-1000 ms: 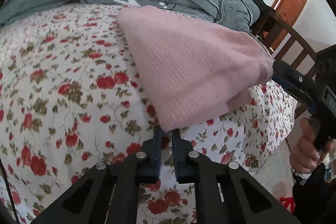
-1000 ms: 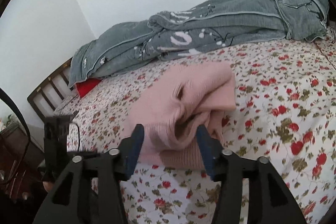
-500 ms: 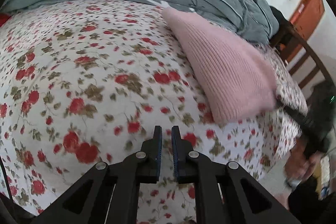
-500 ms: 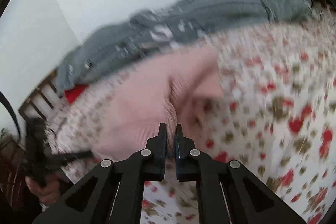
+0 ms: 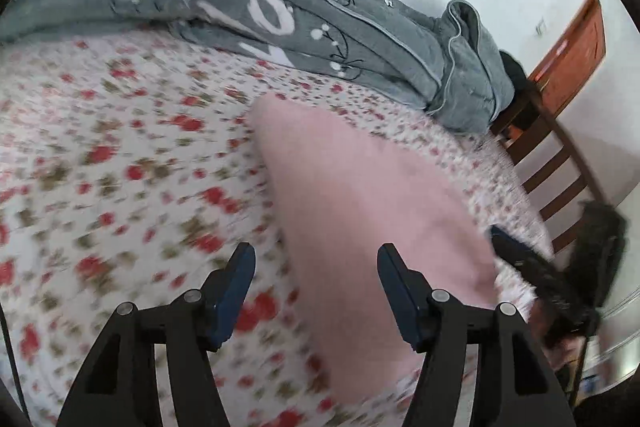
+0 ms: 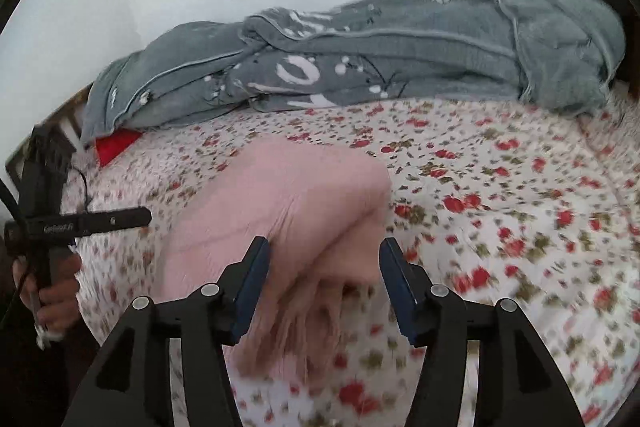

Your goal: Fold small clothes

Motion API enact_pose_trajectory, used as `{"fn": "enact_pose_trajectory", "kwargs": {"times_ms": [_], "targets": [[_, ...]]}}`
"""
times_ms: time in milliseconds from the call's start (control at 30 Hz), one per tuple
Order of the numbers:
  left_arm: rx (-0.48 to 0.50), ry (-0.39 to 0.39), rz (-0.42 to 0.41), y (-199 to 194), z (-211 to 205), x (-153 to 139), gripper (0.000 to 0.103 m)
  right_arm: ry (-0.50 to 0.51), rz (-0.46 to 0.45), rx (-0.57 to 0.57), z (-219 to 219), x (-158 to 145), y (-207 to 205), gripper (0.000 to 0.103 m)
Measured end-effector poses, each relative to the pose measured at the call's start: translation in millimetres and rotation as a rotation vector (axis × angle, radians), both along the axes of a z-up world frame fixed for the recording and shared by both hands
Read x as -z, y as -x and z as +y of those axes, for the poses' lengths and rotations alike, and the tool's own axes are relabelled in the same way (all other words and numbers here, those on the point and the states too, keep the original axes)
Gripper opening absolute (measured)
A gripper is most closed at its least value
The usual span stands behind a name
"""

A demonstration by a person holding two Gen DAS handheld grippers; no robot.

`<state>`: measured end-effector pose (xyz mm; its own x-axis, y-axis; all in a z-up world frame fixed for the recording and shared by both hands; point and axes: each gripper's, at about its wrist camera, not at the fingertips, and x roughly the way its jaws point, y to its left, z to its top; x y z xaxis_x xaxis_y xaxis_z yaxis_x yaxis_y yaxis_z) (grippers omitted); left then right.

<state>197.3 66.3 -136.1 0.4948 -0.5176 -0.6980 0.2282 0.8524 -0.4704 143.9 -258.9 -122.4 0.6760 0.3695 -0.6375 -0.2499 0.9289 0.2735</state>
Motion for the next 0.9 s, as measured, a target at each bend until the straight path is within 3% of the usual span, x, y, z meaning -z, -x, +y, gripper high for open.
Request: {"fn": "enact_pose_trajectory", "kwargs": {"times_ms": [133,267,367,467,567,600,667,767,900], "targets": [[0.005,0.073,0.076,-34,-5,9,0.061,-0.139,0.103,0.049,-16,13,-46,0.064],[0.022,0.099,0.175,-59,-7,34,0.061,-0.141,0.218,0.043,-12,40,-73,0.067],[0.058,0.143,0.252,-71,-10,58,0.063,-0.142,0.273,0.029,-9,59,-83,0.081],[0.078,0.211,0.302,-79,-13,76,0.064,-0.171,0.306,0.019,-11,71,-92,0.082],[0.100,0.219,0.302,-82,-23,82,0.053,-0.136,0.305,0.004,-2,73,-95,0.082],[0.096,0.212,0.292,-82,-26,81,0.047,-0.121,0.303,-0.006,3,73,-98,0.080],[0.102,0.191,0.261,-80,-29,73,0.038,-0.175,0.315,-0.053,7,75,-101,0.046],[0.116,0.181,0.216,-80,-27,54,0.034,-0.246,0.312,-0.060,4,67,-104,0.033],[0.116,0.180,0.164,-90,-15,22,0.034,-0.234,0.233,-0.069,20,40,-104,0.030]]}}
